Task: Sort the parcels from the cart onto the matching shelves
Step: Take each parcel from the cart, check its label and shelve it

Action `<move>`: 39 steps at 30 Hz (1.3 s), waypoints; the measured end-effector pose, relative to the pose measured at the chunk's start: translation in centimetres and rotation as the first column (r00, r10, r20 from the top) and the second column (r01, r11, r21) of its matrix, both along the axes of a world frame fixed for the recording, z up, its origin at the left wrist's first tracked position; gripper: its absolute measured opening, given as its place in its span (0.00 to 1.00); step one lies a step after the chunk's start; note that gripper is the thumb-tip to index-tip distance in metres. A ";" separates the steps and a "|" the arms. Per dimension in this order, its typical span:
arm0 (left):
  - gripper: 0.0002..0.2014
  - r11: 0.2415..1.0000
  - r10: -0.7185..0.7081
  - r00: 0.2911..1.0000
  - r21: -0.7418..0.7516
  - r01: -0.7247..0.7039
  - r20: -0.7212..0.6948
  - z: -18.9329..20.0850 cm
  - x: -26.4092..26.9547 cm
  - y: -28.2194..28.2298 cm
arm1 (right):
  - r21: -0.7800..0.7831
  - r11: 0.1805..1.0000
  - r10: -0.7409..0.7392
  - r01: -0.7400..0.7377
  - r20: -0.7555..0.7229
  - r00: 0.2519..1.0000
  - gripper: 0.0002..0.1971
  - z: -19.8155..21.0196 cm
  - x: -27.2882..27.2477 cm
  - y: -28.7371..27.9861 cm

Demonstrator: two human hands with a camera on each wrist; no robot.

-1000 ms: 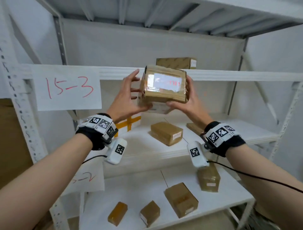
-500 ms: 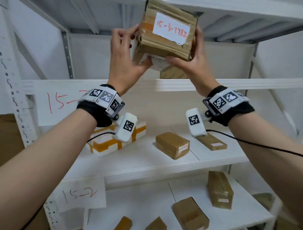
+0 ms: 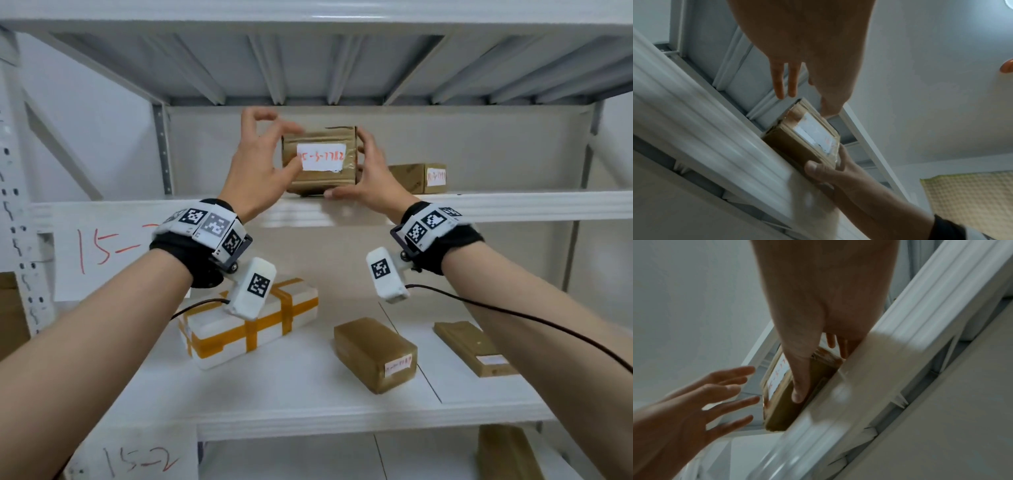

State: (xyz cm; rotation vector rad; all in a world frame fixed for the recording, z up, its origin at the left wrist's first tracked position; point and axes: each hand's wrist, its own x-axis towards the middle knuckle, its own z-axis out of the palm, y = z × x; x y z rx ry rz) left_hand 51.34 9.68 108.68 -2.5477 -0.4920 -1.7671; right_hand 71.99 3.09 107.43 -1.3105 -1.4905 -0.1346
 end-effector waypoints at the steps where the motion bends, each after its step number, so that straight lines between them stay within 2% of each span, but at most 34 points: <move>1: 0.16 0.999 0.026 0.998 -0.022 -0.027 -0.053 0.0 0.4 0.4 | -0.034 0.999 -0.016 0.017 0.025 1.000 0.66 0.2 0.1 0.0; 3: 0.13 0.994 0.088 0.986 -0.049 -0.095 -0.140 0.0 1.1 1.0 | -0.101 0.993 -0.051 0.056 0.050 0.997 0.58 1.1 0.7 0.3; 6: 0.16 0.982 0.144 0.959 -0.087 -0.170 -0.246 0.5 2.1 1.5 | -0.159 0.977 -0.133 0.141 0.062 0.989 0.47 2.6 1.4 0.8; 11: 0.19 0.948 0.248 0.889 -0.093 -0.305 -0.386 2.0 4.3 1.2 | -0.217 0.951 -0.200 0.220 0.109 0.974 0.43 3.6 2.5 1.3; 16: 0.21 0.931 0.233 0.834 -0.133 -0.340 -0.500 3.1 6.6 2.4 | -0.331 0.908 -0.222 0.257 0.139 0.965 0.34 4.0 3.7 1.1; 19: 0.22 0.924 0.228 0.812 -0.143 -0.354 -0.538 3.1 7.6 3.2 | -0.338 0.903 -0.223 0.264 0.154 0.962 0.30 3.7 4.0 1.1; 23: 0.21 0.933 0.229 0.855 -0.146 -0.329 -0.466 2.5 8.1 3.6 | -0.207 0.940 -0.255 0.271 0.101 0.962 0.27 3.2 3.0 1.6; 26: 0.19 0.938 0.246 0.909 -0.154 -0.311 -0.336 2.1 7.3 3.4 | -0.068 0.963 -0.257 0.260 0.049 0.965 0.23 3.0 1.4 1.6; 28: 0.14 0.942 0.269 0.935 -0.138 -0.305 -0.230 1.8 6.3 3.3 | 0.033 0.974 -0.224 0.223 0.028 0.974 0.20 2.9 -0.2 1.6; 31: 0.08 0.947 0.298 0.951 -0.097 -0.306 -0.082 0.9 4.3 3.1 | 0.158 0.978 -0.143 0.135 0.038 0.989 0.13 2.4 -3.2 1.9; 35: 0.06 0.952 0.298 0.954 -0.090 -0.293 0.035 -1.9 0.6 2.3 | 0.222 0.971 0.078 -0.094 0.080 0.994 0.01 0.1 -8.2 3.2; 39: 0.09 0.921 0.384 0.919 -0.111 -0.373 0.095 -6.8 -4.9 2.5 | 0.195 0.953 0.220 -0.232 0.079 0.972 0.05 -3.9 -13.6 5.0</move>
